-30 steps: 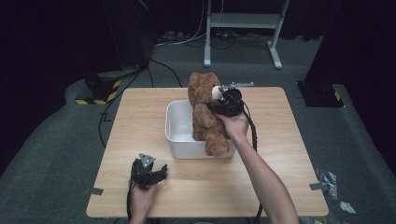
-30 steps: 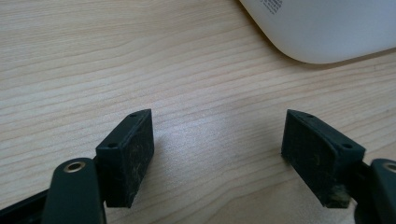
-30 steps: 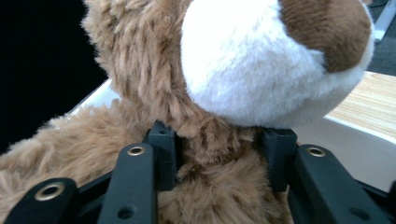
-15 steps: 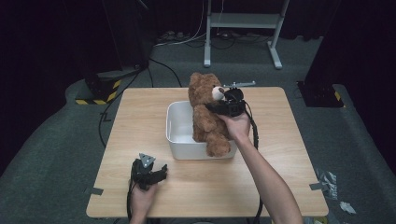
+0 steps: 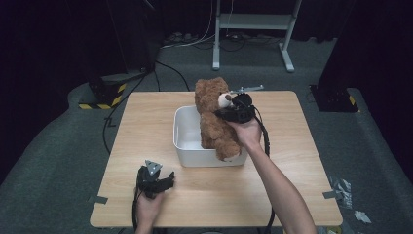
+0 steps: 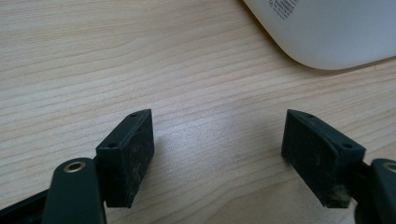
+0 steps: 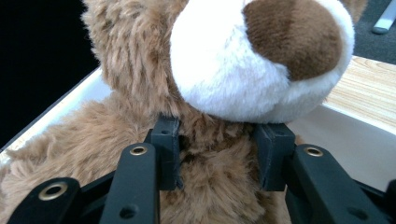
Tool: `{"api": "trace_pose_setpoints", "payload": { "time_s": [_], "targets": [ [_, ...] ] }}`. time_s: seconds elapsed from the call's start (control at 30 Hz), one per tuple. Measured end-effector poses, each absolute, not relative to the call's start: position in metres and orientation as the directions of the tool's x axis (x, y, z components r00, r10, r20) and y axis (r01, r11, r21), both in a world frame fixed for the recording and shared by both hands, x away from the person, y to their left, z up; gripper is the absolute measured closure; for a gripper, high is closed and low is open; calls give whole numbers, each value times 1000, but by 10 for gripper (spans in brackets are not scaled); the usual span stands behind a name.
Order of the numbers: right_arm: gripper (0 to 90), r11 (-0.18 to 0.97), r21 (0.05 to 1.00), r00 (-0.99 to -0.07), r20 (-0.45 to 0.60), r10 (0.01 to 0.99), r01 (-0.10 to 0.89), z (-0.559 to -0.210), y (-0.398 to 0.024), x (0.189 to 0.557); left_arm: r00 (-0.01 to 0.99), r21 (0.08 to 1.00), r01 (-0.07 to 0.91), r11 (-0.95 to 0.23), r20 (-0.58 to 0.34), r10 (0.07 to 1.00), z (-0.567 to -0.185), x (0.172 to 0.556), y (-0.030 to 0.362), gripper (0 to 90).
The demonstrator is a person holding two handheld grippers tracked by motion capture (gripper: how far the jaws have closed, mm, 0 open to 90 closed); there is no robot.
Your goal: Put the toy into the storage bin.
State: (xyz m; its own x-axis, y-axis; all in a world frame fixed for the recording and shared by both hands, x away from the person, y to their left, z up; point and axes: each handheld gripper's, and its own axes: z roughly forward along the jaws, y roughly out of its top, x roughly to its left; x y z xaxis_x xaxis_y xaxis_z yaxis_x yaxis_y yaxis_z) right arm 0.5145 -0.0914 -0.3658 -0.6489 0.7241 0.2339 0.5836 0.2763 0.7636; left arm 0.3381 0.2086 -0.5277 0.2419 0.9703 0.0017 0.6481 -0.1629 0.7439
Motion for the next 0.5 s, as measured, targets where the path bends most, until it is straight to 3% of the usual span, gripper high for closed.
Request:
{"api": "trace_pose_setpoints", "payload": {
  "time_s": [0.5],
  "targets": [
    [605,296,758,-658,223,719,581,-366,-95,510,241,744,648,-163,2,970,-528,338,209,253]
  ]
}}
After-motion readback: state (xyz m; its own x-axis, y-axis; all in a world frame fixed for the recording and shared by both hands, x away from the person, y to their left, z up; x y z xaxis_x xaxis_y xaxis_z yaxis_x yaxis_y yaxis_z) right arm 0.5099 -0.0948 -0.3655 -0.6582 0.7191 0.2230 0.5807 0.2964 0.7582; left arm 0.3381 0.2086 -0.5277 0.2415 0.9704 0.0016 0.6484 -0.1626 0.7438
